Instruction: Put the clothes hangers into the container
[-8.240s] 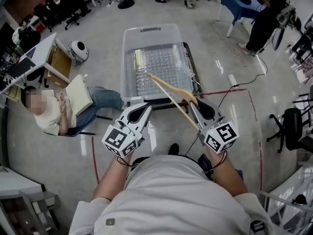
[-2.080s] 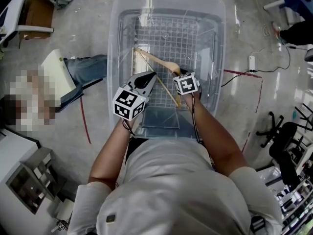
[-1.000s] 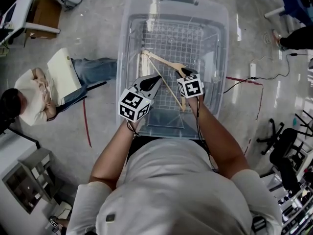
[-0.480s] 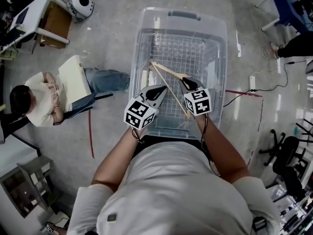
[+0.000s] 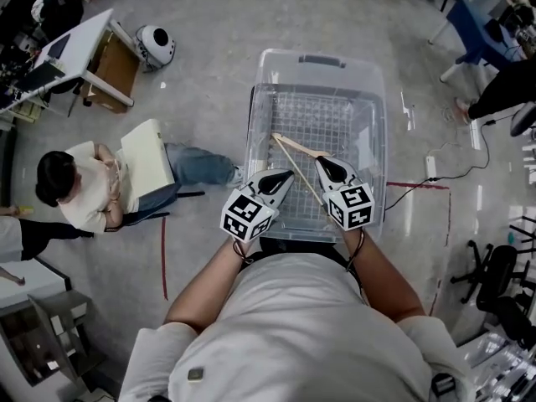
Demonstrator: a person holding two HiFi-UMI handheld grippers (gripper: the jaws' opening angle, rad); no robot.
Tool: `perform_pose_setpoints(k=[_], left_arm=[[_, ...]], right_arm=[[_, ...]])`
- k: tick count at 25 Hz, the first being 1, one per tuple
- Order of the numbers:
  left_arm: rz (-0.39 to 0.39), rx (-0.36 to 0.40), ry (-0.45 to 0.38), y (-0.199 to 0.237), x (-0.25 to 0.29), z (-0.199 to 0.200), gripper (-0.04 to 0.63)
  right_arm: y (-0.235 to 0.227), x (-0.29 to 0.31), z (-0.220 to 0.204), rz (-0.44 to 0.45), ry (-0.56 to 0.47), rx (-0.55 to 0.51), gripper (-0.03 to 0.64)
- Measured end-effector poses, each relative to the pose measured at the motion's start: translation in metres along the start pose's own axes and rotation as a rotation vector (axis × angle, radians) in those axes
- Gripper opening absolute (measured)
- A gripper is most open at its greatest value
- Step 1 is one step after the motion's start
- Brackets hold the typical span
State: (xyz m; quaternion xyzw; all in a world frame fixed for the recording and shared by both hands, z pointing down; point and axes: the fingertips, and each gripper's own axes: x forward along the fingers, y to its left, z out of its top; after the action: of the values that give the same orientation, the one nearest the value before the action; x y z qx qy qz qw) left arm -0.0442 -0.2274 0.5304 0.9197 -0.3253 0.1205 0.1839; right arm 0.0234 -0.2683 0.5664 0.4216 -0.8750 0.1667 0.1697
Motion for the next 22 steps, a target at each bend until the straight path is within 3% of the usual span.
perform_pose_setpoints(k=[15, 22], left_arm=[[-0.049, 0.129, -0.141, -0.029, -0.102, 0.042, 0.017], [-0.039, 0.135, -0.153, -0.036, -0.112, 0.042, 0.017]], right_arm=[[0.095, -0.083, 0.058, -0.038, -0.199, -0.082, 0.025], [0.104, -0.107, 0.066, -0.041, -0.245, -0.1, 0.025]])
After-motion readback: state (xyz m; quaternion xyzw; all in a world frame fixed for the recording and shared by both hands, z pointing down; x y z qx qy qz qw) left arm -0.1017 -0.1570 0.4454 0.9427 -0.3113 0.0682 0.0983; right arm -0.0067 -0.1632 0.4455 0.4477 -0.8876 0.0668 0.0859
